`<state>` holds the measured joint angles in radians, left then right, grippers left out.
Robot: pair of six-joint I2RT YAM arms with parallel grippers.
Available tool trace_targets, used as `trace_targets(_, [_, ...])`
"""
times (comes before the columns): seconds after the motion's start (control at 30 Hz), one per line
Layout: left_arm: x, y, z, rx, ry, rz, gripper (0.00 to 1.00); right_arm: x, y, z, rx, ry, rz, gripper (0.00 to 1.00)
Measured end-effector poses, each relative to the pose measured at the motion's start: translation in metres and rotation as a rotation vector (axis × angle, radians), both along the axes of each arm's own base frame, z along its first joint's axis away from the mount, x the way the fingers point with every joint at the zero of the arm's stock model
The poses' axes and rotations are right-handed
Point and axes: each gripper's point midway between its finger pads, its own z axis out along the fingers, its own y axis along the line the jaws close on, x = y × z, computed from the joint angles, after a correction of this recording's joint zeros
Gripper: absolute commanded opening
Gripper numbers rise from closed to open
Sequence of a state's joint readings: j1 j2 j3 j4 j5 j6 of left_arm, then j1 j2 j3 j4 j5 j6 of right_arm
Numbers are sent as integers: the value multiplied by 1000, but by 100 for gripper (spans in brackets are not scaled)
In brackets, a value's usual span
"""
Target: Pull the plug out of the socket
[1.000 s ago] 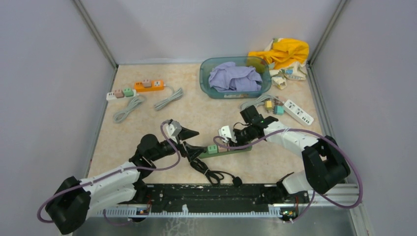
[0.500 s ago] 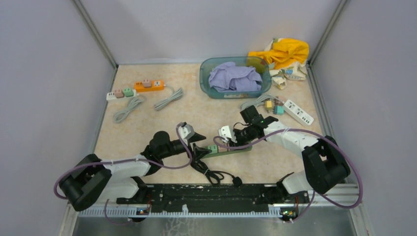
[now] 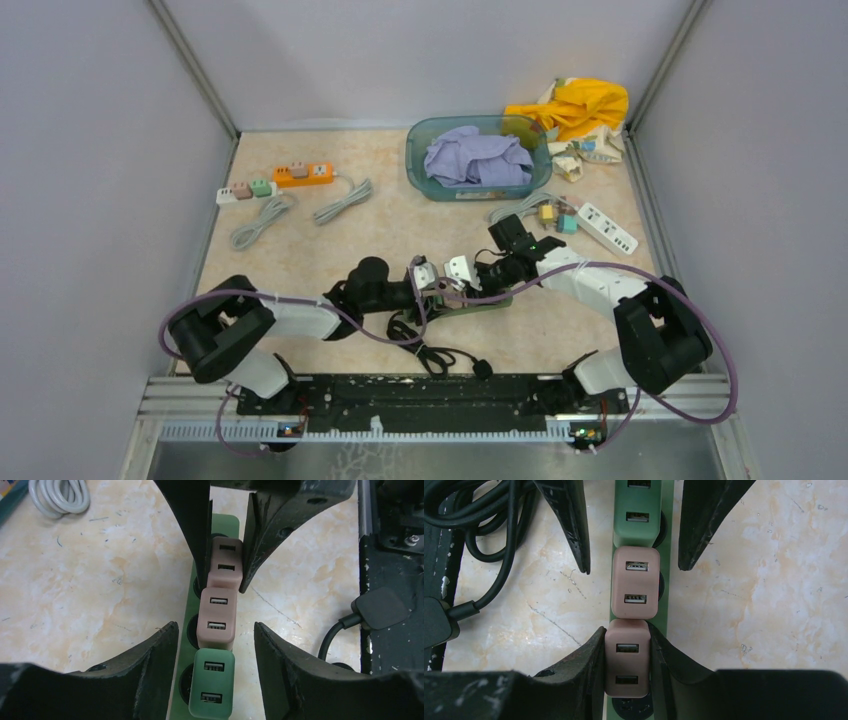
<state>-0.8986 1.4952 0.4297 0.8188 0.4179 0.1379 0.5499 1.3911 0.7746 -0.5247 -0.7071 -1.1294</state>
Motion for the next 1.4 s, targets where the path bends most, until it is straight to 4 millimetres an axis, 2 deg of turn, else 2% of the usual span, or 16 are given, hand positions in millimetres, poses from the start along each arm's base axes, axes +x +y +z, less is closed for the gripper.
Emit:
trace_targets(0.13, [2, -2, -14, 56, -11, -11, 58, 0, 0, 0, 0, 0, 0, 0])
trace_targets(0.3, [1, -8, -21, 83, -17, -29, 52, 0, 0, 0, -1, 2, 1, 0])
trace_targets(0.53, [2, -11, -22, 85, -23, -42, 19, 0, -2, 0, 0, 3, 2, 0])
trace_targets(0.7, [2, -12, -22, 85, -21, -47, 1, 0, -2, 0, 1, 5, -1, 0])
trace_targets(1.4, [-3, -20, -23, 81, -56, -100, 0, -1, -11, 3, 57, 68, -117, 0])
